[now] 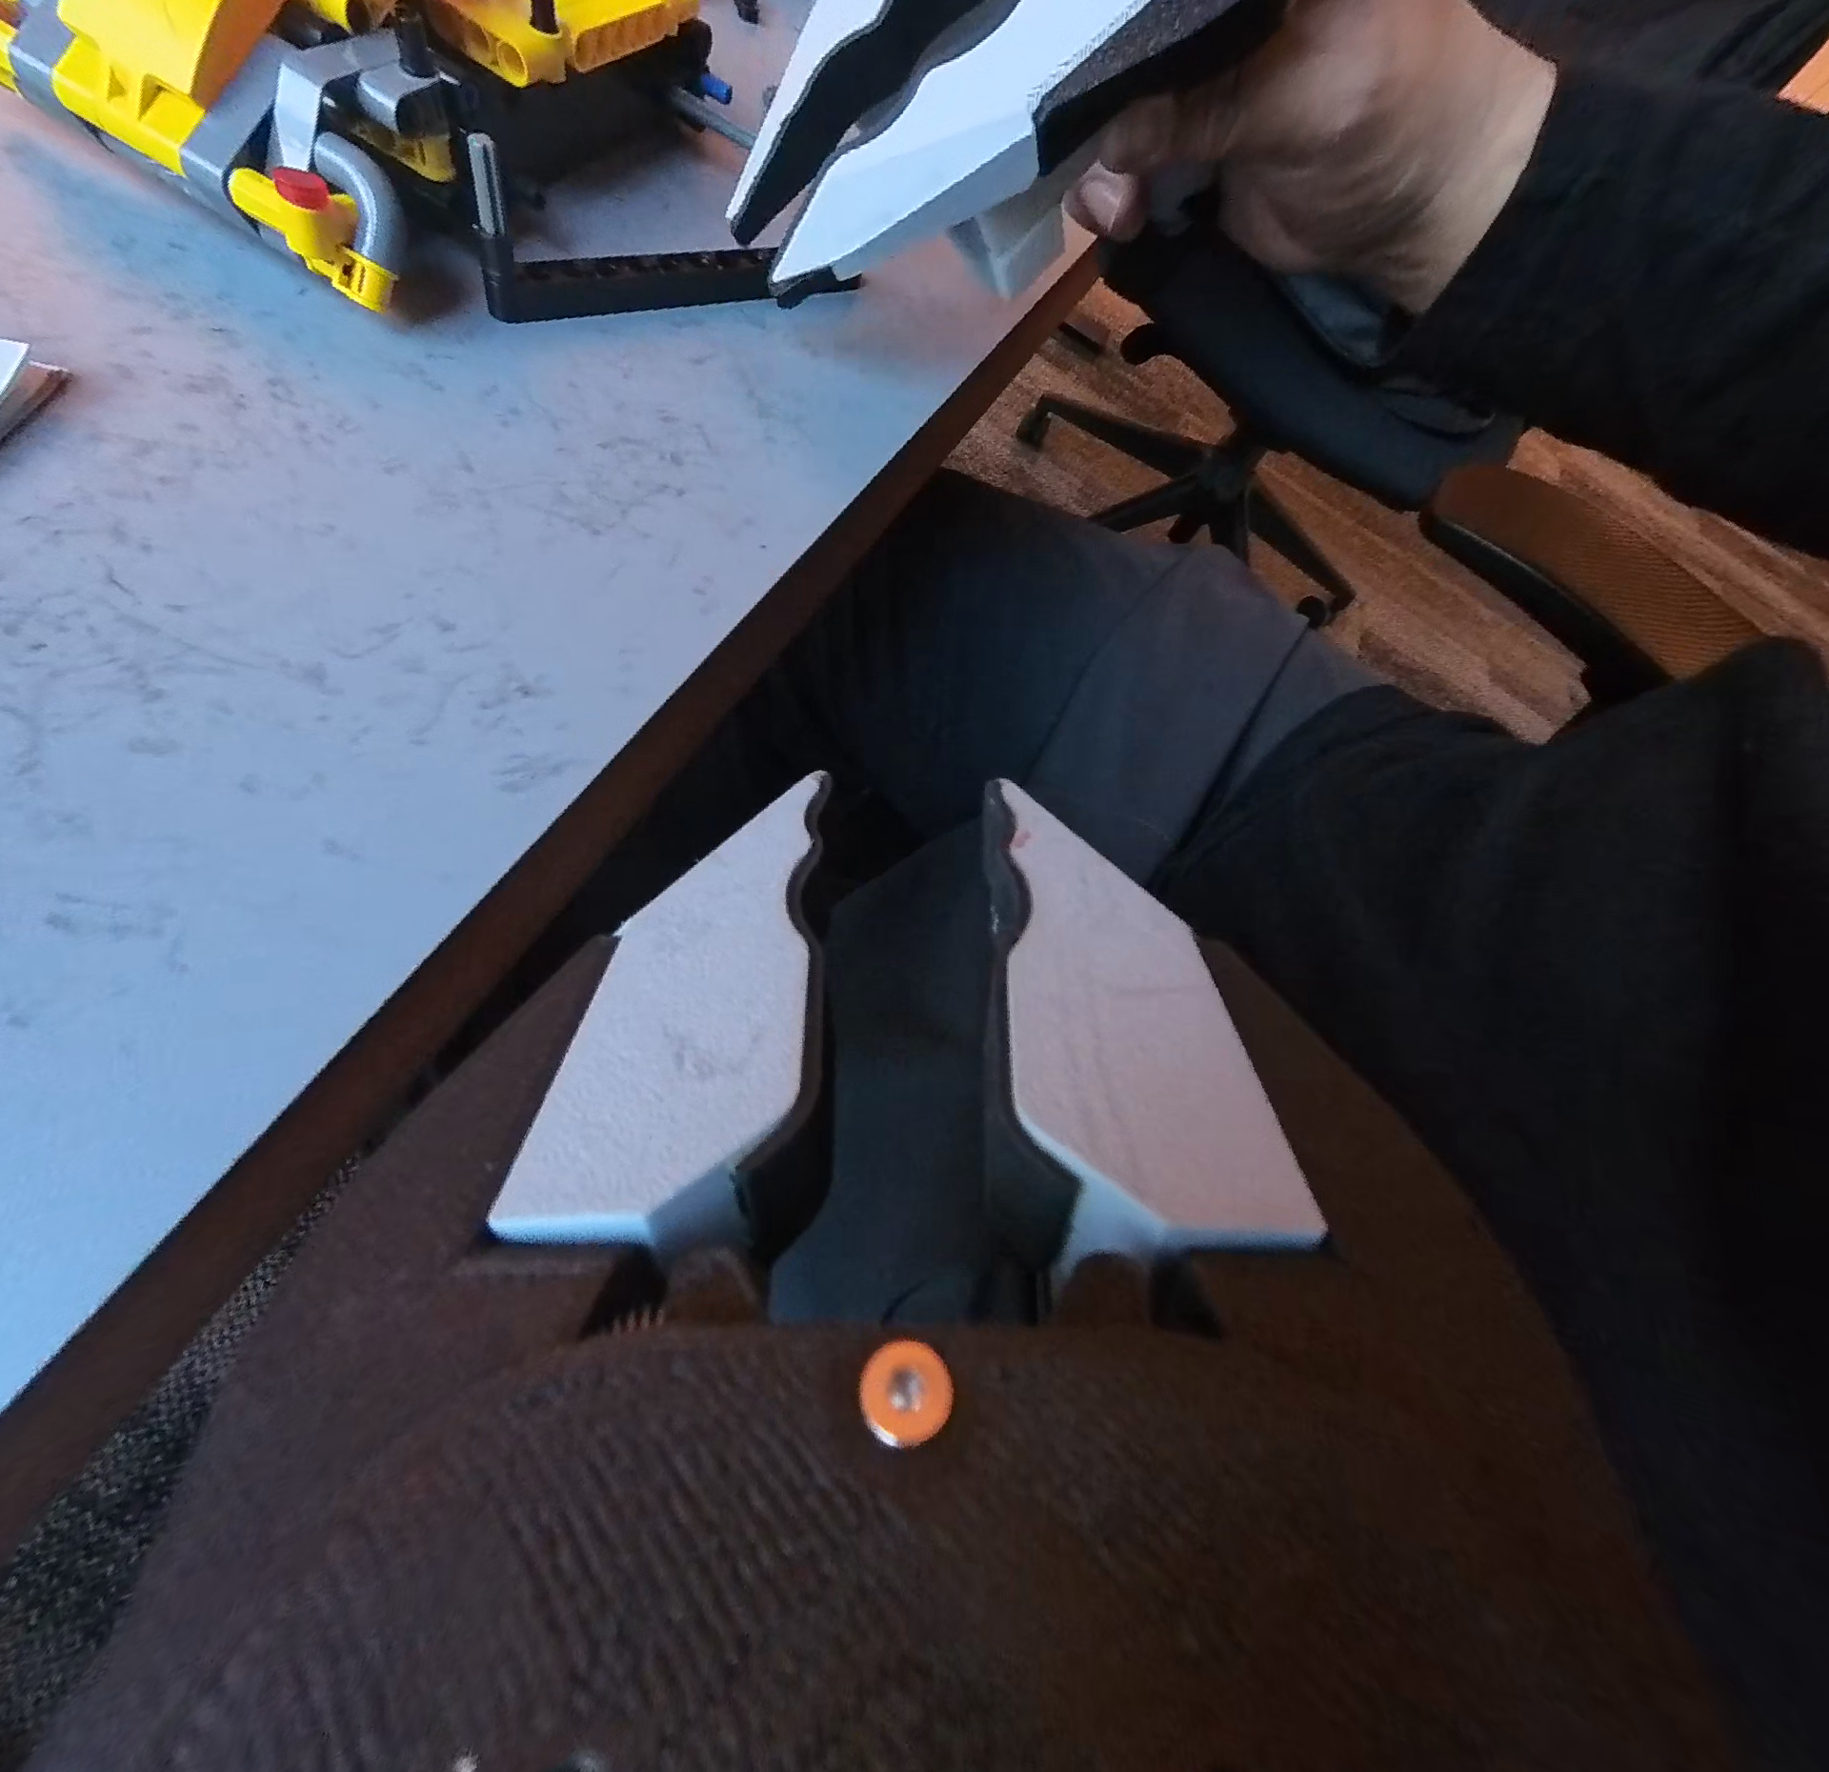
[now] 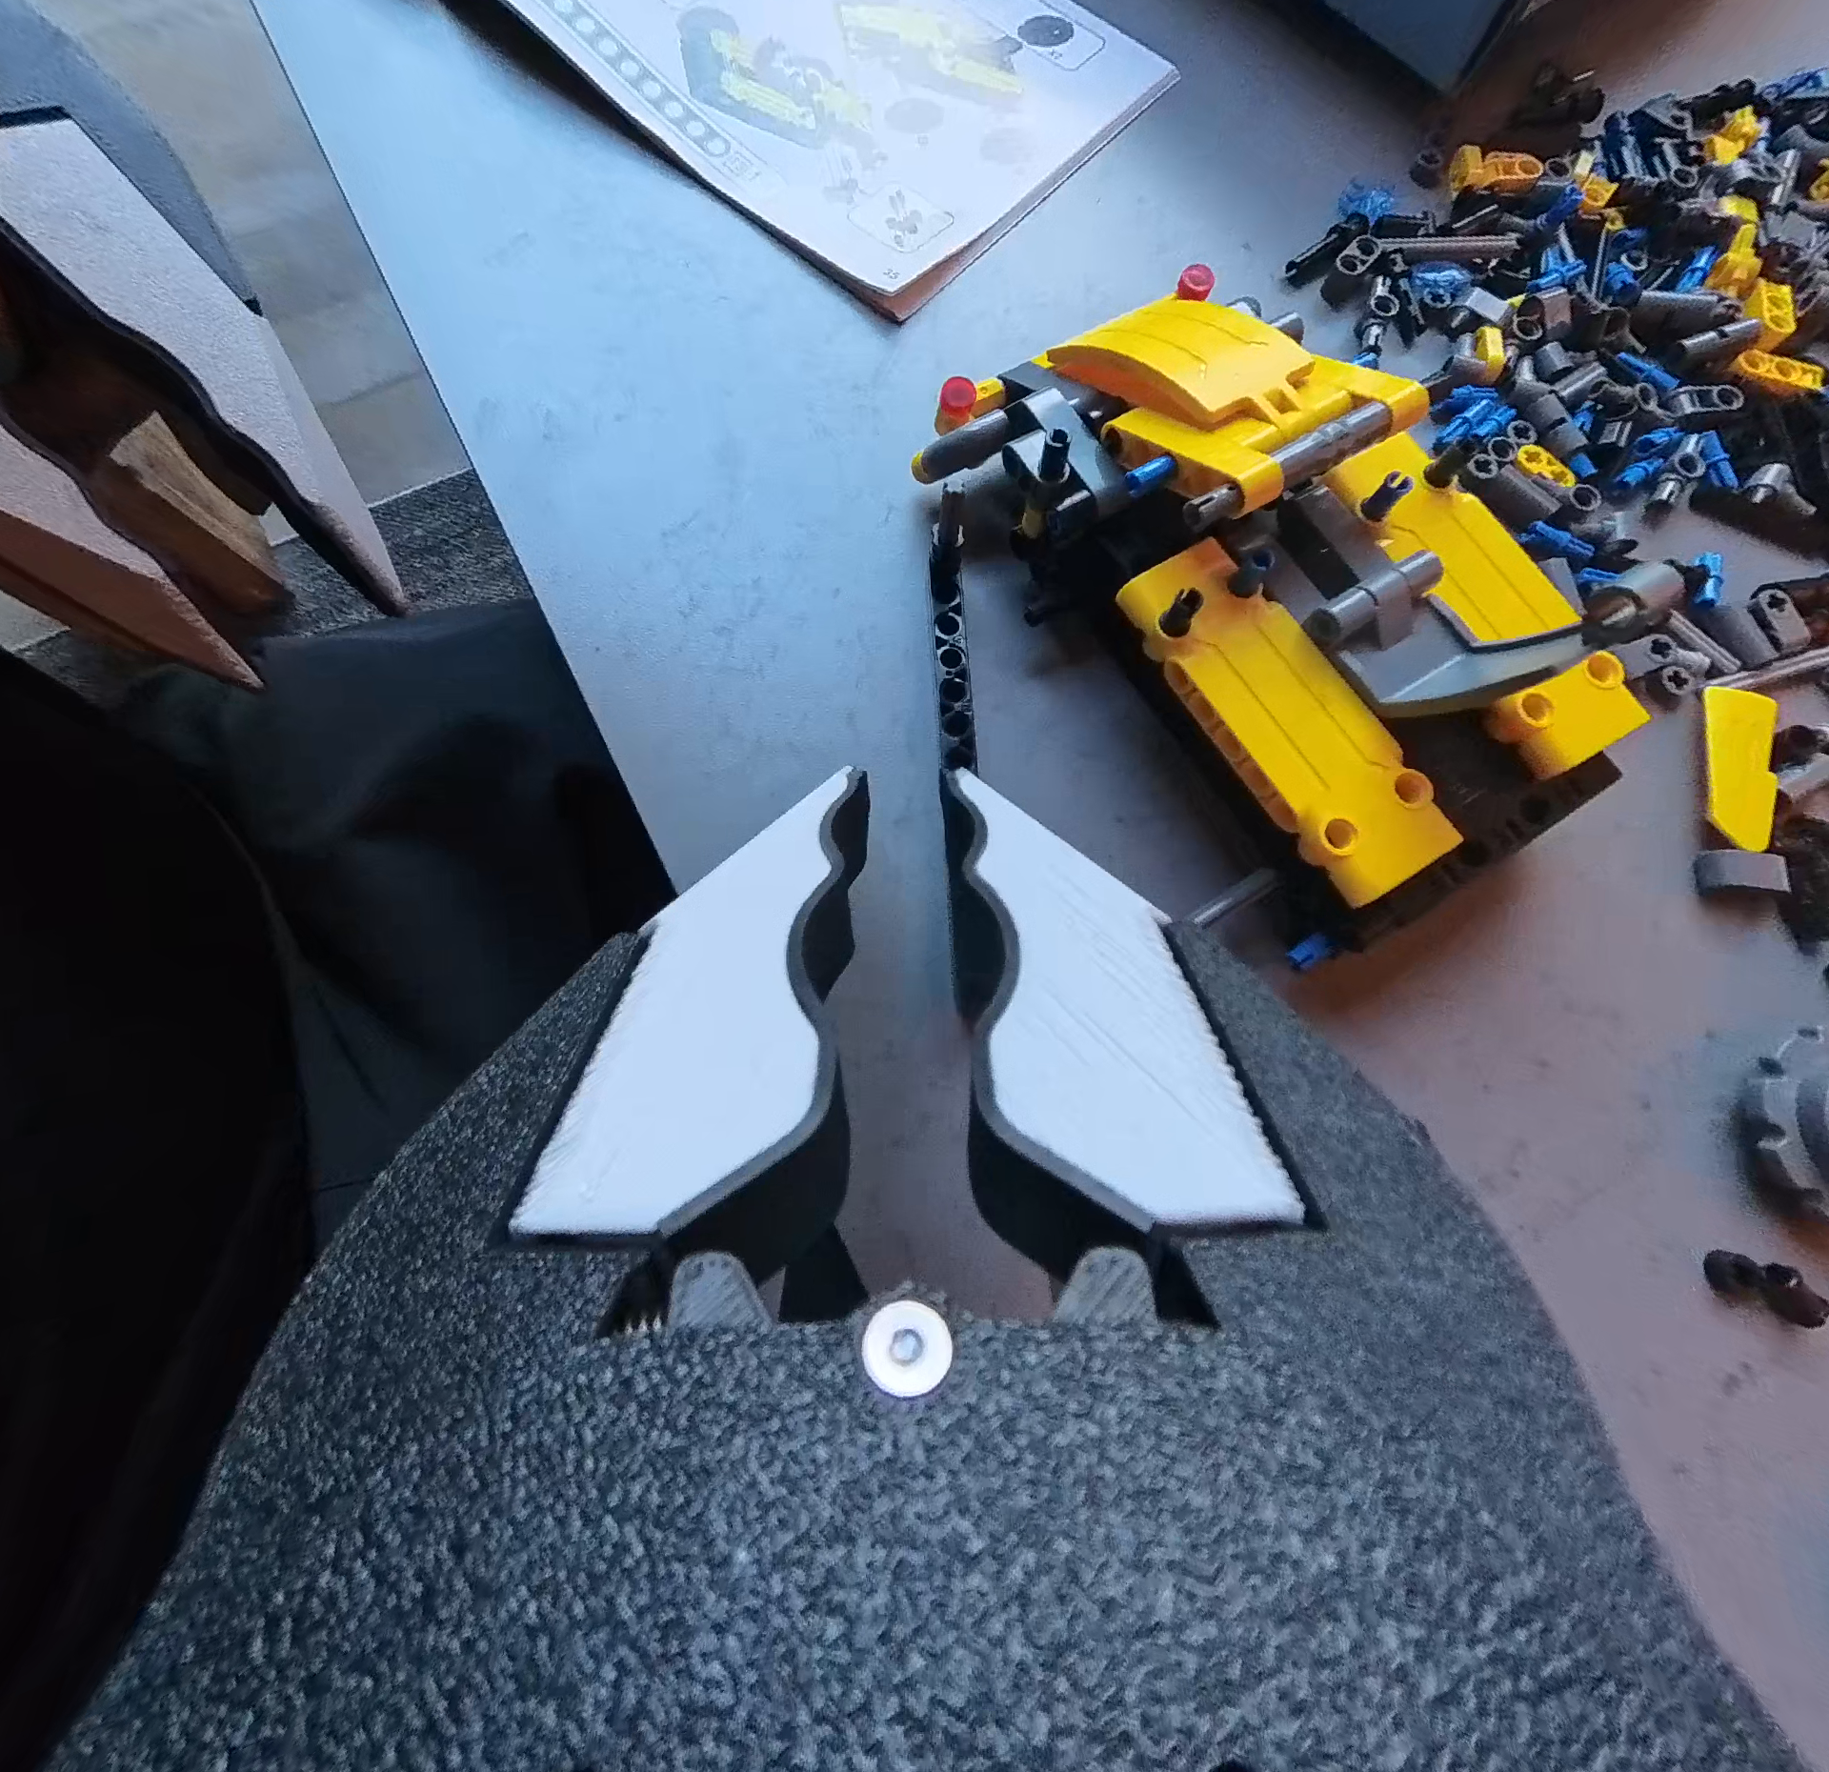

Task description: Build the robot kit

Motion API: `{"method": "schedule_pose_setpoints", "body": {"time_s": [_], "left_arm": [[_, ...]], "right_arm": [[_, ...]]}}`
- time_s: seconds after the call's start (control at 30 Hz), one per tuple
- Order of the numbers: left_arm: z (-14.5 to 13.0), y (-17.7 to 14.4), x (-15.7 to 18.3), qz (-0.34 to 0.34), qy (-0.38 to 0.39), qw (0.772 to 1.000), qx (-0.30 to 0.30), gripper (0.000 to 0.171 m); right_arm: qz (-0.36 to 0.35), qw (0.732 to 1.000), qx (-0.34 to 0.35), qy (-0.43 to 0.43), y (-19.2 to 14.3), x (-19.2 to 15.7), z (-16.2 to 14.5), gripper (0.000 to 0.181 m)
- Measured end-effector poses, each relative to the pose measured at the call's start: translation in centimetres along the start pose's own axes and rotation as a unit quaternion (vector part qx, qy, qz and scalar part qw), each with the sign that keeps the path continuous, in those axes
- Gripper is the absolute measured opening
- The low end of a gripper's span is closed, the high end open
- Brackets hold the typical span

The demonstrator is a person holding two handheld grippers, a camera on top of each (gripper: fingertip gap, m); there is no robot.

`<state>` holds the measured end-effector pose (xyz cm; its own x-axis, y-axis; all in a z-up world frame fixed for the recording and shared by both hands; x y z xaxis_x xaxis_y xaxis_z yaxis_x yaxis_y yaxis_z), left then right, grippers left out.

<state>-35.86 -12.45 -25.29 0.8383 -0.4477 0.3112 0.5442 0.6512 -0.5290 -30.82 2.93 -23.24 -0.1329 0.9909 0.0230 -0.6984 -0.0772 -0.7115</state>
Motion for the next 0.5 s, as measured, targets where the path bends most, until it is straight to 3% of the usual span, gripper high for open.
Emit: {"method": "schedule_pose_setpoints", "body": {"time_s": [0.5], "left_arm": [[-0.15,0.12,0.0,-0.004,-0.003,1.0,-0.002,0.026]], "right_arm": [[-0.005,1.0,0.003,0.005,0.18,0.29,-0.06,0.014]]}}
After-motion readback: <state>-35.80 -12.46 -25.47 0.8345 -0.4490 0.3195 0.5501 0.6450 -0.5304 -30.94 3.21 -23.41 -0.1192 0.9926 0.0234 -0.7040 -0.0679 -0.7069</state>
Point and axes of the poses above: each gripper's, where its closed fingertips meet, y out along the fingers, z out of its top, x = y × z across the jaws, the point moved 3 cm from there along -y, back along the fingers, and after that the axes turned 4 degrees about -x, right-handed, at the moved point
